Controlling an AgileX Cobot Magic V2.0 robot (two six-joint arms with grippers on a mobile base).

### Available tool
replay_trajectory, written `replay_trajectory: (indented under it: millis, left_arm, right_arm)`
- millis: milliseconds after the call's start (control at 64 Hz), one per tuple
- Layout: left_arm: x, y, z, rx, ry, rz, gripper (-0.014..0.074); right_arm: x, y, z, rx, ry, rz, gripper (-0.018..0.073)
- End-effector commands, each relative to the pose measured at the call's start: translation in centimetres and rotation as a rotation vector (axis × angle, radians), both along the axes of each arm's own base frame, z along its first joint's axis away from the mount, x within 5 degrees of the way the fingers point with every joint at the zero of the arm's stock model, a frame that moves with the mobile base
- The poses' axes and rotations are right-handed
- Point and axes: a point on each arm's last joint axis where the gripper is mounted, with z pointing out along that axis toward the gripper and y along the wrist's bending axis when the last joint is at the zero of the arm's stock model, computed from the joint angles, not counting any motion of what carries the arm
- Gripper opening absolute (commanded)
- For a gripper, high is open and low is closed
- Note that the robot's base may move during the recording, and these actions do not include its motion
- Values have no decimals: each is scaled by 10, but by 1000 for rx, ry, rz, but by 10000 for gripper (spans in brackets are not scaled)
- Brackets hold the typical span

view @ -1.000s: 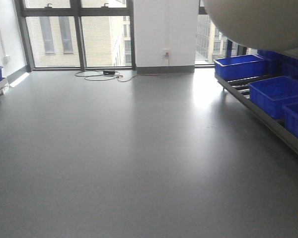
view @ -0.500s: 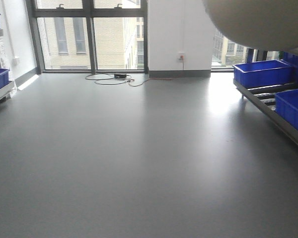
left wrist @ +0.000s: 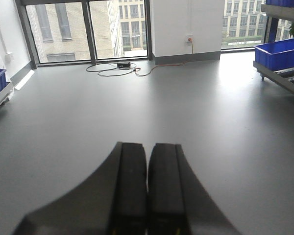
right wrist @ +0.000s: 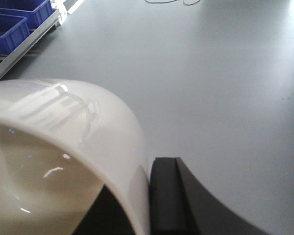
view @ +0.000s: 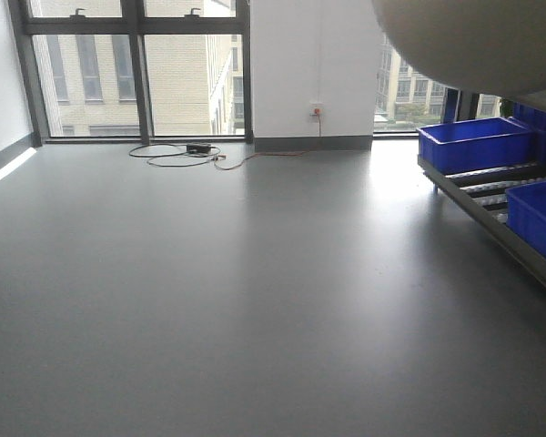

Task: Move white bin to right shelf second layer
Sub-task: 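Turn the base toward the roller shelf rack holding blue crates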

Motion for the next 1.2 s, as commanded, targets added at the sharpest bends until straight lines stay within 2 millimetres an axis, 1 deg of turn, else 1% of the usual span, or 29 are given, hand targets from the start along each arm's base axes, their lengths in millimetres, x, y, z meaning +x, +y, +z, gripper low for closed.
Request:
replay_trajectory:
  millis: [0, 1188]
  left_arm:
    - [1, 0, -4, -9, -63, -6, 85]
    - [1, 0, -4, -9, -63, -6, 85]
  right_arm:
    - [0, -2, 22, 47, -138, -20, 56]
    - [0, -2, 21, 47, -137, -20, 56]
